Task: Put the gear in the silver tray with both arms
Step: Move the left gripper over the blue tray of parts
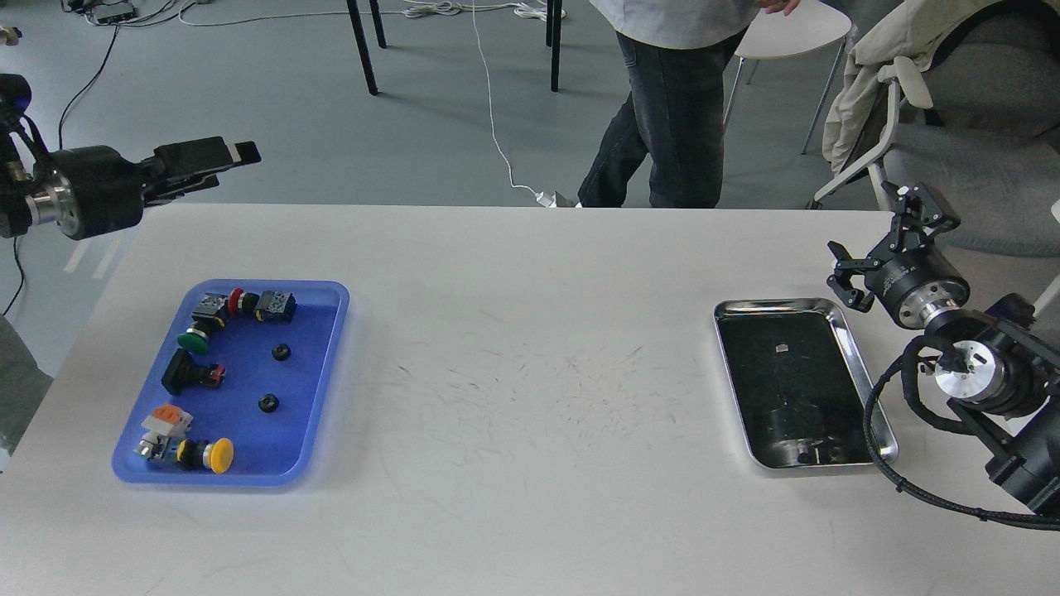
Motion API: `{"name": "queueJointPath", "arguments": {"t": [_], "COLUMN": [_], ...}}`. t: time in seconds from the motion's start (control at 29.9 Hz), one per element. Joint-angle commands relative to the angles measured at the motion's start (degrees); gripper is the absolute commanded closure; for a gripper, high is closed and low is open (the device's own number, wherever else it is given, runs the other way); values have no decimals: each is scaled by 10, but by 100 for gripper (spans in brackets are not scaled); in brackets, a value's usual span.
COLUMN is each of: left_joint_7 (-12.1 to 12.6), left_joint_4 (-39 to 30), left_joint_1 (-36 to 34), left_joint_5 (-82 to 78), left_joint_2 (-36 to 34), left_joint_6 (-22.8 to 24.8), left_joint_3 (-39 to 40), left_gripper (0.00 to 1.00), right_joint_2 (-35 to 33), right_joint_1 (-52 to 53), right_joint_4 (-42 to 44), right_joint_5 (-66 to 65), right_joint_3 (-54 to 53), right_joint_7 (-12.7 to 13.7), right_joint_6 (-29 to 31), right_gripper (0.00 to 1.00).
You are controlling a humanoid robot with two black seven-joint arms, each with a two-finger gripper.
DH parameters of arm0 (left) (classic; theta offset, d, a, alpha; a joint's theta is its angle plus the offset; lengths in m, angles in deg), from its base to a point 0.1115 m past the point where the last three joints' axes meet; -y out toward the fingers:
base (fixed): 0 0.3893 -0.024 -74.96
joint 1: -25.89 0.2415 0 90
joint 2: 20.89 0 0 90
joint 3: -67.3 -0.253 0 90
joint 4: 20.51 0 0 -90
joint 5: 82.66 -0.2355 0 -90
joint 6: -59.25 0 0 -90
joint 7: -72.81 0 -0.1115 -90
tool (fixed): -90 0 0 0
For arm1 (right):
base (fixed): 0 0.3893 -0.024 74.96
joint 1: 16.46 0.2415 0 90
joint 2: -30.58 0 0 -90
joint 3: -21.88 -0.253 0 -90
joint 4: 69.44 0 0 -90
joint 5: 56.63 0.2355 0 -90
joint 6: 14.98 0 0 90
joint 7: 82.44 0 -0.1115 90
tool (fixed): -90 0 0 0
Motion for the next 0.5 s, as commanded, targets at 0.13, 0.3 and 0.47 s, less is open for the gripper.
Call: {"name": "queueJointPath", "arguments": {"t": [0.13,0.3,0.47], "left_joint_7": [0,0,0], "left_joint_4": [-57,-82,-155], "left_joint_1": [15,28,38], "left_joint_5": [-130,-231,-290], "left_joint_2": [-14,-7,-13], "left_joint_6": [0,0,0], "left_joint_3": [-20,-40,-71], "left_gripper": [2,2,2], "right_joint_2": [0,0,-3], "right_joint_1": [0,0,-2], "right_joint_4": [-1,-2,-2], "right_joint_5": [0,-1,-1], "right_joint_3": [1,1,1], "right_joint_7": [0,0,0], "right_joint_6": [0,0,0], "right_gripper": [1,1,1]}}
